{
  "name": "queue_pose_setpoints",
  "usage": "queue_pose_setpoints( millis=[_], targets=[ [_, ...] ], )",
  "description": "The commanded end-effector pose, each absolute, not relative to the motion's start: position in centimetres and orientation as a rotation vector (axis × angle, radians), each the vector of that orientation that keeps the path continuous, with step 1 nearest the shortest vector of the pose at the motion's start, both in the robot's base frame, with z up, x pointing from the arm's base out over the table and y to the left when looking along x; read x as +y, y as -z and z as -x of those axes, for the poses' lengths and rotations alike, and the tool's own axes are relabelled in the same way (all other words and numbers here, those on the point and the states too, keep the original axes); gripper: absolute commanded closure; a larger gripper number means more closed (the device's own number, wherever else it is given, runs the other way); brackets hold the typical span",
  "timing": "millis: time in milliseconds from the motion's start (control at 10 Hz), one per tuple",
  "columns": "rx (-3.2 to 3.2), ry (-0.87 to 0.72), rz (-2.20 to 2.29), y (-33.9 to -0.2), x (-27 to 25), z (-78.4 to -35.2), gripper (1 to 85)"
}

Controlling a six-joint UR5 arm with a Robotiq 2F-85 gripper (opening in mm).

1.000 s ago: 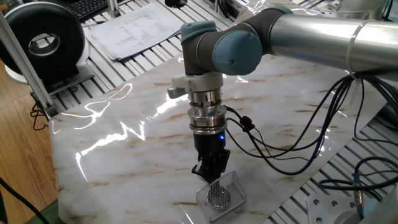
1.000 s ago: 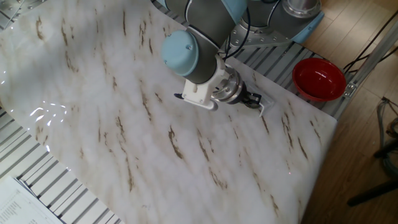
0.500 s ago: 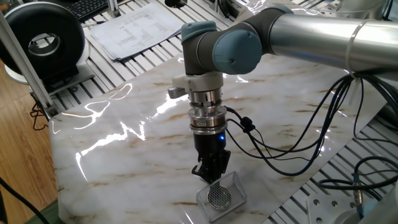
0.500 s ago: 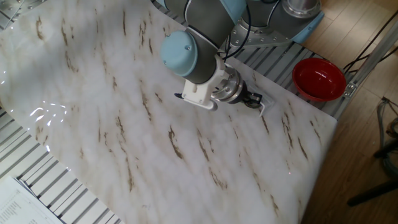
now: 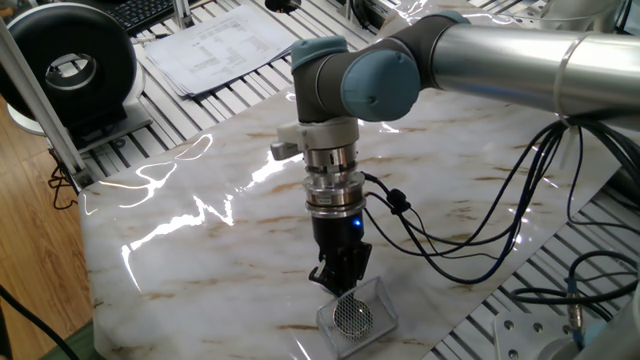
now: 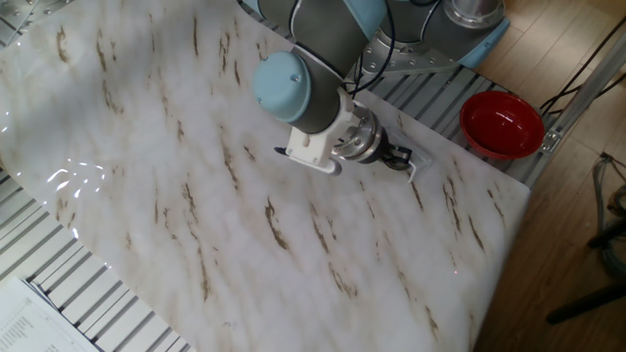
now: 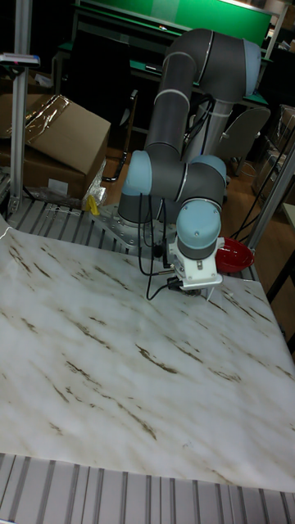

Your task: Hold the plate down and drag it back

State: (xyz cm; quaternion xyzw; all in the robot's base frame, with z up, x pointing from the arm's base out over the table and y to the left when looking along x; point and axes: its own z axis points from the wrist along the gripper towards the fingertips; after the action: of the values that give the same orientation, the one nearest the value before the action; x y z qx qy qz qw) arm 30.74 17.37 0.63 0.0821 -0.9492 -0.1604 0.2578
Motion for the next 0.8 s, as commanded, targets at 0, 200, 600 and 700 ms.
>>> queue_pose_setpoints(
  millis=[0, 200, 600, 700],
  targets=[
    [-2.575, 0.456, -0.217, -0.4, 17.6, -31.1, 84.3],
    [-2.564, 0.474, -0.253, -1.1, 16.4, -31.4, 84.3],
    [-2.71, 0.363, -0.196, 0.5, 15.9, -34.3, 84.3],
    [-2.722, 0.327, -0.18, -0.4, 15.9, -34.6, 84.3]
  ],
)
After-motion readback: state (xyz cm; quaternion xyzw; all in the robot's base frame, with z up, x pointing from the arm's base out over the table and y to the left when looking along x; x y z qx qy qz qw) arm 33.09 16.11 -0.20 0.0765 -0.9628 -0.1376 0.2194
